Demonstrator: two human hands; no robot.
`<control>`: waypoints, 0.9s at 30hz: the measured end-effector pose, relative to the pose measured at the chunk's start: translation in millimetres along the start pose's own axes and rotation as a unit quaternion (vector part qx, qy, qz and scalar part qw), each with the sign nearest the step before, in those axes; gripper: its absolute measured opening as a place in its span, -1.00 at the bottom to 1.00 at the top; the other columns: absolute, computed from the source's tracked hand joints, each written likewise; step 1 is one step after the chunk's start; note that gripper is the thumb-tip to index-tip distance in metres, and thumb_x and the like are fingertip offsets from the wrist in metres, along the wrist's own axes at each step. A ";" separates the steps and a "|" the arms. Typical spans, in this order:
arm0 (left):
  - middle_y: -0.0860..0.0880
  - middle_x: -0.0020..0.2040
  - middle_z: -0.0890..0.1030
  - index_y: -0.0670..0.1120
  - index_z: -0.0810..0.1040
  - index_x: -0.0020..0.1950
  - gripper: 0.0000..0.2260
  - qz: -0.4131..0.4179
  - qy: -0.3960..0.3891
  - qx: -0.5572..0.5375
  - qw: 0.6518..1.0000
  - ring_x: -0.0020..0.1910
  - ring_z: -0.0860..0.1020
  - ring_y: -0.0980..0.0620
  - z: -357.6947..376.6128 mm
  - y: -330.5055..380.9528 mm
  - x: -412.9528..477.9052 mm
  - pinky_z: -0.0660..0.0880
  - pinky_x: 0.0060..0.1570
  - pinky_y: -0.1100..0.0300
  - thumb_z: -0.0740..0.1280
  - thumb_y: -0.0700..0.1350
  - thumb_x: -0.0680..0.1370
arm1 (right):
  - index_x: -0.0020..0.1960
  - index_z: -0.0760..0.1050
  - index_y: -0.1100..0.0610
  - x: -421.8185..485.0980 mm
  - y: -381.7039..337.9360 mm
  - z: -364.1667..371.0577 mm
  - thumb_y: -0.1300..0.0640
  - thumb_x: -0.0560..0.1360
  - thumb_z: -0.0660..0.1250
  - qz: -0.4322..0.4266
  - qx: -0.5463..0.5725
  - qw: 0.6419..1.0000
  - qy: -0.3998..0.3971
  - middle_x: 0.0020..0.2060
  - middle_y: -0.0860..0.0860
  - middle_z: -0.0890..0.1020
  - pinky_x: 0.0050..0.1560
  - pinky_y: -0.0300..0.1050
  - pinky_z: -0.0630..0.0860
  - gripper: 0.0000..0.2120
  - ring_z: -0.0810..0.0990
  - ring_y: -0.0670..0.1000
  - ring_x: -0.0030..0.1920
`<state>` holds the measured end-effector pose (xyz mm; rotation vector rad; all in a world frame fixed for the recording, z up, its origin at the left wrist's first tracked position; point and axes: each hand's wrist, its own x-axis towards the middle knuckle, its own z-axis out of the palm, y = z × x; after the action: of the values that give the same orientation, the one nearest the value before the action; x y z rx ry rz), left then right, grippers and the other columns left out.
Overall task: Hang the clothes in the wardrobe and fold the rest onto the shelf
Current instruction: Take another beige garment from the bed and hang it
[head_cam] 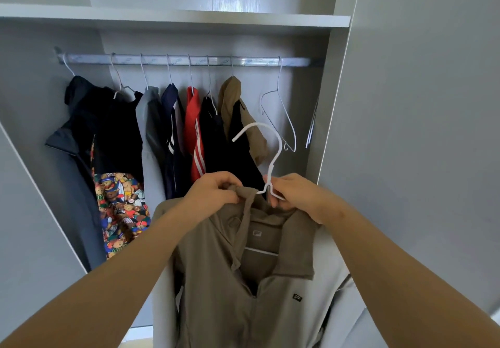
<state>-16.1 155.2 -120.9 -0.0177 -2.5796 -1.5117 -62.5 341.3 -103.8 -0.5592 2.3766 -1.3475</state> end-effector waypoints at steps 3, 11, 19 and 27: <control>0.01 -0.22 0.55 0.04 0.52 -0.14 -0.81 -0.027 -0.029 0.003 0.999 -0.12 0.52 0.02 10.9 3.0 5.4 0.43 0.05 0.12 0.32 -0.26 0.48 | -0.39 0.41 0.22 -9.5 8.9 -6.6 0.16 0.55 0.11 0.047 0.075 0.996 0.007 -0.66 -0.03 0.31 -0.52 -0.34 0.22 -0.65 0.21 -0.11 -0.62; 0.12 -0.12 0.58 0.12 0.52 -0.21 -0.88 -0.056 0.019 0.073 0.996 -0.02 0.54 0.10 35.2 -11.5 20.9 0.47 0.06 0.15 0.32 -0.08 0.50 | -0.50 0.27 0.15 -28.0 42.8 -30.1 0.29 0.42 0.24 0.152 0.154 0.974 0.068 -0.65 0.00 0.29 -0.58 -0.31 0.23 -0.66 0.24 -0.07 -0.63; 0.09 -0.15 0.59 0.07 0.55 -0.20 -0.87 -0.047 0.037 0.064 0.996 -0.14 0.53 0.15 50.4 -7.6 36.8 0.42 -0.18 0.28 0.29 -0.09 0.53 | -0.61 0.32 0.17 -38.6 56.0 -49.1 0.30 0.46 0.25 0.208 0.188 0.946 0.162 -0.71 0.01 0.35 -0.49 -0.24 0.27 -0.54 0.29 -0.01 -0.55; 0.05 -0.08 0.58 0.03 0.56 -0.06 -0.87 -0.045 0.034 0.138 0.989 -0.06 0.55 0.03 53.6 2.3 55.8 0.52 0.05 0.04 0.22 -0.10 0.55 | -0.44 0.30 0.21 -40.9 54.2 -65.6 0.36 0.52 0.20 0.189 0.248 0.926 0.211 -0.57 0.09 0.37 -0.41 -0.15 0.30 -0.65 0.29 0.03 -0.45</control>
<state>-77.7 199.2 -137.0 0.1808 -2.7431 -1.1443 -67.9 435.0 -114.6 0.3485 2.1387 -1.9151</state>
